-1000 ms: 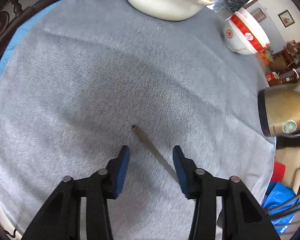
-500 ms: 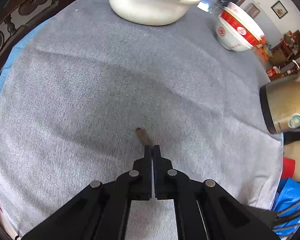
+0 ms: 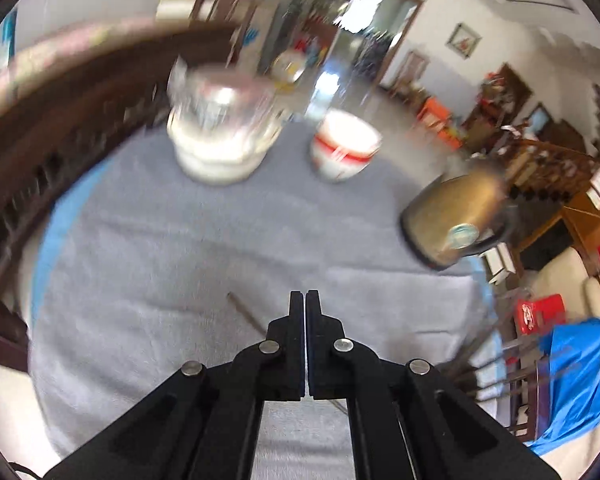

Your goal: Organize utensils

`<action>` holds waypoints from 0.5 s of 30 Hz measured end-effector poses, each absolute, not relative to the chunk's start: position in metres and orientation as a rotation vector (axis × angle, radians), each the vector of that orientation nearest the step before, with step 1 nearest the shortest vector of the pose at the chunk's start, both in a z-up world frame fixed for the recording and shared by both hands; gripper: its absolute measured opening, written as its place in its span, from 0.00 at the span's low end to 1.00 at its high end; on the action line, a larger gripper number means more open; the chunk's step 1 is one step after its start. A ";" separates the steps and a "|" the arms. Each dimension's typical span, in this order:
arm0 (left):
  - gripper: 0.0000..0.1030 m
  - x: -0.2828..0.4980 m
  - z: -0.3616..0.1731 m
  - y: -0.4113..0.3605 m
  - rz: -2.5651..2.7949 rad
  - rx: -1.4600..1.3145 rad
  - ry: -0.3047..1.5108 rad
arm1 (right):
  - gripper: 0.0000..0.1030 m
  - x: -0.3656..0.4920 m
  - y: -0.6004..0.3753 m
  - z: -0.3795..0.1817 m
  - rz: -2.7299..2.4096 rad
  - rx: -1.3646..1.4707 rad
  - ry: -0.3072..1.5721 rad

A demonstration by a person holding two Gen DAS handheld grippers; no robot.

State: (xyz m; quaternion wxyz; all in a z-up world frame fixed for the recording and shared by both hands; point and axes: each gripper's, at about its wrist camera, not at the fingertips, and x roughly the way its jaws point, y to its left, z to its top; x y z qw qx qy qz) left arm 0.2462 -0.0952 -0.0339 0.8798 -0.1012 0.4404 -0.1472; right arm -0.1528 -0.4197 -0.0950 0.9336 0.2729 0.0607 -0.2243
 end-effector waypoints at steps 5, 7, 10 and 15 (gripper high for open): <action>0.01 0.208 0.027 -0.099 -0.382 -0.164 0.749 | 0.59 -0.161 -0.421 -0.094 -0.465 0.571 0.110; 0.01 0.189 0.047 -0.102 -0.411 -0.150 0.677 | 0.59 -0.164 -0.422 -0.094 -0.462 0.581 0.106; 0.01 0.169 0.071 -0.117 -0.443 -0.124 0.585 | 0.59 -0.166 -0.422 -0.095 -0.462 0.581 0.101; 0.01 0.161 0.074 -0.148 -0.480 -0.042 0.568 | 0.59 -0.175 -0.427 -0.098 -0.462 0.597 0.094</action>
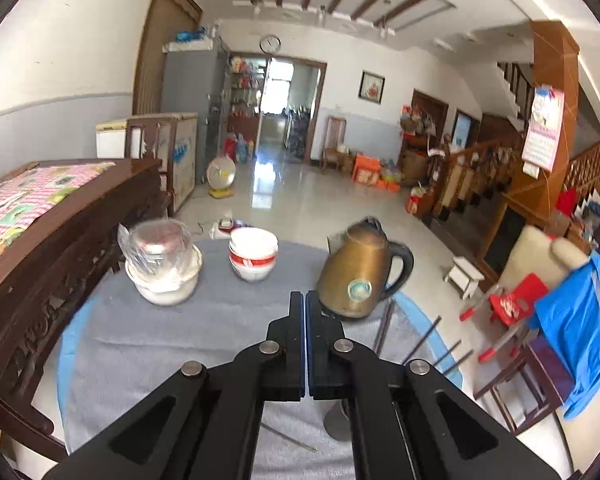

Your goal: Organize utensils

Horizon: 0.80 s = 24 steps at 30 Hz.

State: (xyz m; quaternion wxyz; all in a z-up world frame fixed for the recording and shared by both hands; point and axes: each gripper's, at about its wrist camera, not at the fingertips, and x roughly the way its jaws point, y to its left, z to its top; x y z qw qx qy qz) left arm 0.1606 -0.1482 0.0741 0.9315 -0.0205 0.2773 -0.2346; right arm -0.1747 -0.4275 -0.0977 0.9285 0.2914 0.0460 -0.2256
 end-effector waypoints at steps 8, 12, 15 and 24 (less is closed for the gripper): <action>0.01 0.270 -0.050 -0.111 -0.328 -0.188 1.072 | 0.60 -0.186 -0.444 -0.111 -0.482 0.654 0.120; 0.01 0.317 -0.118 -0.090 -0.233 -0.248 1.279 | 0.60 -0.176 -0.439 -0.119 -0.465 0.654 0.163; 0.02 0.340 -0.147 -0.083 -0.180 -0.261 1.340 | 0.60 -0.165 -0.430 -0.124 -0.449 0.630 0.197; 0.17 0.370 -0.186 -0.089 -0.122 -0.274 1.424 | 0.60 -0.147 -0.433 -0.140 -0.449 0.637 0.248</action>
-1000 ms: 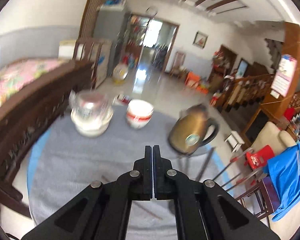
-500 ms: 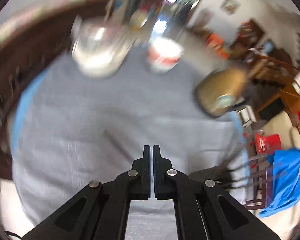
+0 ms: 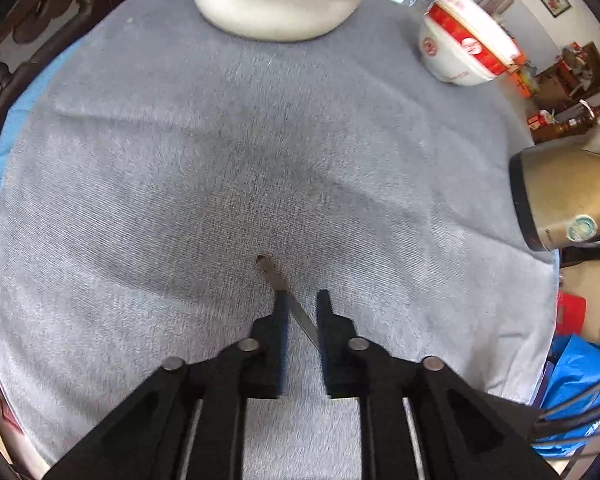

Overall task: Organize utensils
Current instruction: 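Lower the left tool to the last chopstick on the cloth and grasp it, then carry the chopstick in the left tool over the holder and drop it in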

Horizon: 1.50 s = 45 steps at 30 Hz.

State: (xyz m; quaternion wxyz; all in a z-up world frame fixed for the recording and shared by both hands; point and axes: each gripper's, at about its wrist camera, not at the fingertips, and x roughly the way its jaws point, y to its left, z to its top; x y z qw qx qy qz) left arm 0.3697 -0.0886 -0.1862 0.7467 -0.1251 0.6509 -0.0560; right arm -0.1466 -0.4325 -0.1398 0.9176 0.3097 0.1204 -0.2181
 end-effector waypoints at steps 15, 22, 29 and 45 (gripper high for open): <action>0.13 0.365 -0.191 -0.131 -0.075 -0.143 1.396 | 0.60 -0.145 -0.440 -0.151 -0.481 0.671 0.265; 0.05 0.337 -0.168 -0.140 -0.145 -0.147 1.302 | 0.60 -0.151 -0.436 -0.136 -0.499 0.640 0.236; 0.05 0.266 -0.081 -0.149 -0.300 -0.123 1.069 | 0.60 -0.146 -0.419 -0.124 -0.467 0.613 0.224; 0.05 0.148 0.091 -0.155 -0.581 -0.188 0.618 | 0.60 -0.150 -0.396 -0.116 -0.431 0.576 0.203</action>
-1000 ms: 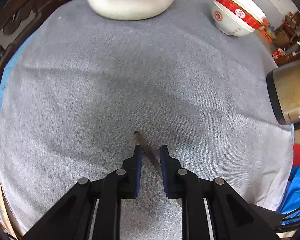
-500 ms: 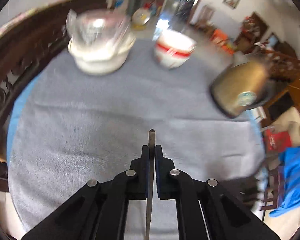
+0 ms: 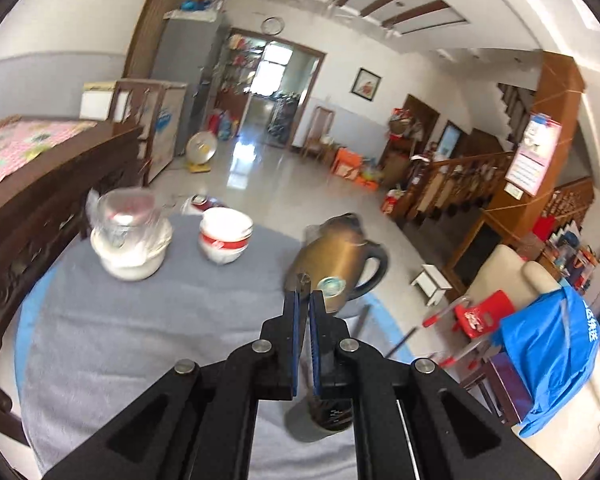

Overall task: Organize utensils
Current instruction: 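Carry the chopstick in the left tool over the holder and drop it in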

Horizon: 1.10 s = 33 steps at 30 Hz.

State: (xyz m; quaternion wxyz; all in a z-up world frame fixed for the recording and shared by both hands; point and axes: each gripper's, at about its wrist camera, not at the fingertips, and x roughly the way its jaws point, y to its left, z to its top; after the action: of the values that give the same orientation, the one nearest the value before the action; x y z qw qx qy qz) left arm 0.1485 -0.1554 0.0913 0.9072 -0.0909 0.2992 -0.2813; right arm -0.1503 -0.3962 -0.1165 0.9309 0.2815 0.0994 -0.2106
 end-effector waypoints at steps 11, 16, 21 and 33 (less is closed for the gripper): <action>0.05 0.138 0.100 -0.187 -0.603 -0.148 0.594 | 0.60 -0.153 -0.410 -0.126 -0.439 0.620 0.201; 0.05 0.138 0.100 -0.195 -0.616 -0.135 0.597 | 0.60 -0.151 -0.407 -0.125 -0.438 0.616 0.202; 0.05 0.138 0.097 -0.204 -0.625 -0.119 0.603 | 0.60 -0.151 -0.408 -0.127 -0.437 0.621 0.206; 0.08 0.132 0.050 -0.226 -0.632 0.036 0.700 | 0.60 -0.155 -0.409 -0.119 -0.421 0.620 0.199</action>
State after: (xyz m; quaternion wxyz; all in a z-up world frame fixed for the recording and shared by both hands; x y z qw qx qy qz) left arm 0.1315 -0.2258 0.0496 0.8907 0.0172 0.3370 -0.3045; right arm -0.1546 -0.4089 -0.1185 0.9259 0.3022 0.0968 -0.2052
